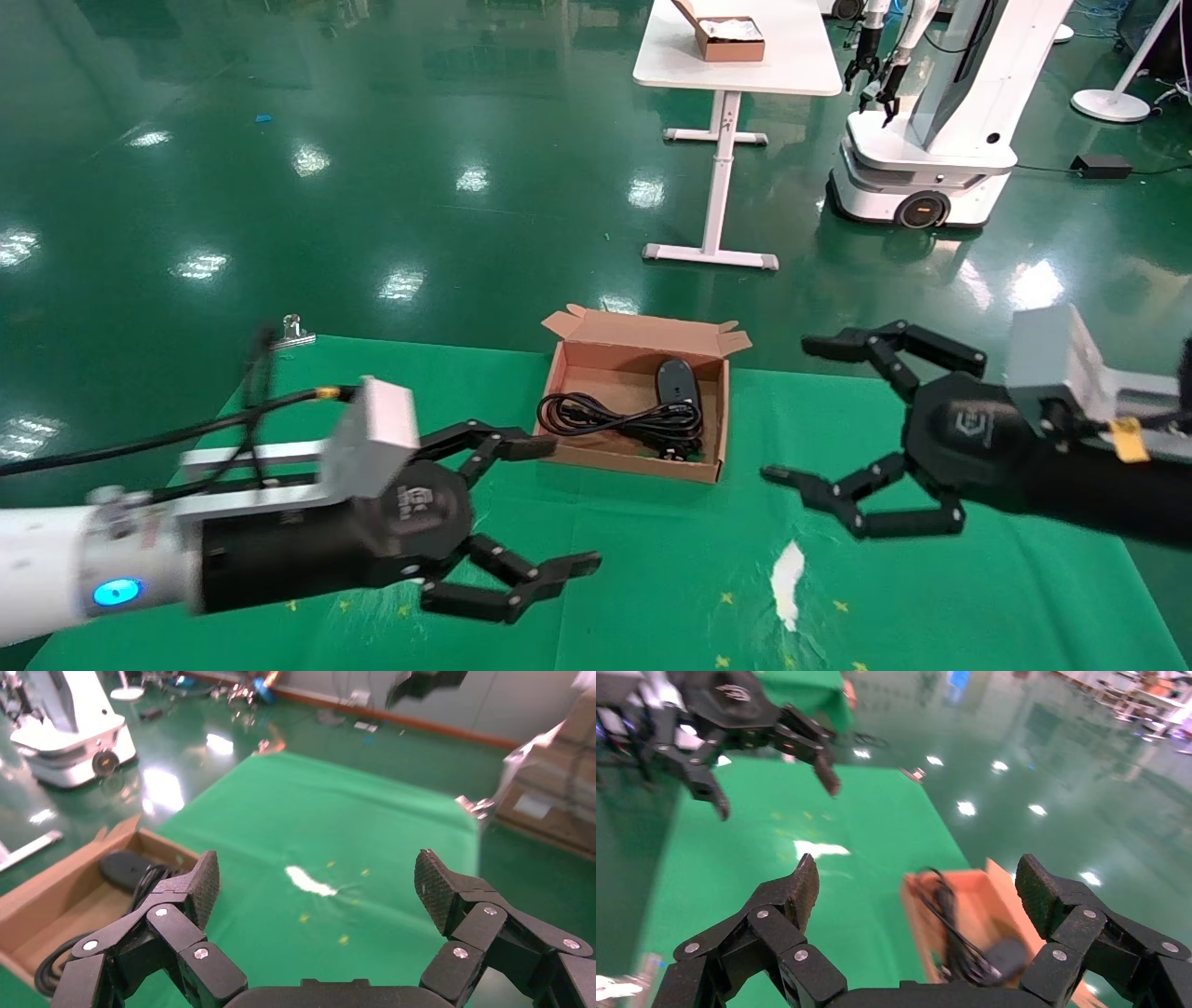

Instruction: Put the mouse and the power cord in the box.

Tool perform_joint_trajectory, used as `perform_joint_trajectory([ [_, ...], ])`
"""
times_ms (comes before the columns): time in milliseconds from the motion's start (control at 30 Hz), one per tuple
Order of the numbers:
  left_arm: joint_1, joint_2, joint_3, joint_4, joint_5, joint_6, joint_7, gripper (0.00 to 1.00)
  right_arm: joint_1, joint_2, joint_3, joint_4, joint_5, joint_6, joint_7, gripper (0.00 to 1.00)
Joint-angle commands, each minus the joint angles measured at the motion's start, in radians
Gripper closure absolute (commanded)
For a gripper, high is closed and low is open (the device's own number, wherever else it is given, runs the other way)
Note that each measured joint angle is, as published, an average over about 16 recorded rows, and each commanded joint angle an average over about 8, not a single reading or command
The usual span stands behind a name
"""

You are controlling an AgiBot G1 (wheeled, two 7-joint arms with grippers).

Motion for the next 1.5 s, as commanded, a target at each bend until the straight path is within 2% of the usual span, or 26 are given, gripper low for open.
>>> perform_joint_trajectory([
  [33,0.022,-0.026,-0.038,-0.021,-0.03,0.034,-0.005,0.0,-0.022,0.007,0.011,0.039,0.022,-0.011,0.034,0.0],
  [400,0.139,-0.165,-0.242,-0.138,-0.192,0.218,-0.032,0.0,-0.141,0.045,0.069,0.252,0.141,-0.073,0.221,0.0],
  [567,0.17,-0.203,-0.297,-0.169,-0.236,0.267,-0.038,0.0,-0.185,0.059,0.09,0.33,0.185,-0.096,0.288,0.0],
  [767,0.179,-0.213,-0.315,-0.178,-0.25,0.283,-0.04,0.0,-0.21,0.068,0.103,0.373,0.211,-0.109,0.315,0.0],
  [1500,0.171,-0.204,-0.298,-0.169,-0.237,0.268,-0.039,0.0,-0.193,0.062,0.094,0.342,0.193,-0.099,0.299,0.0],
])
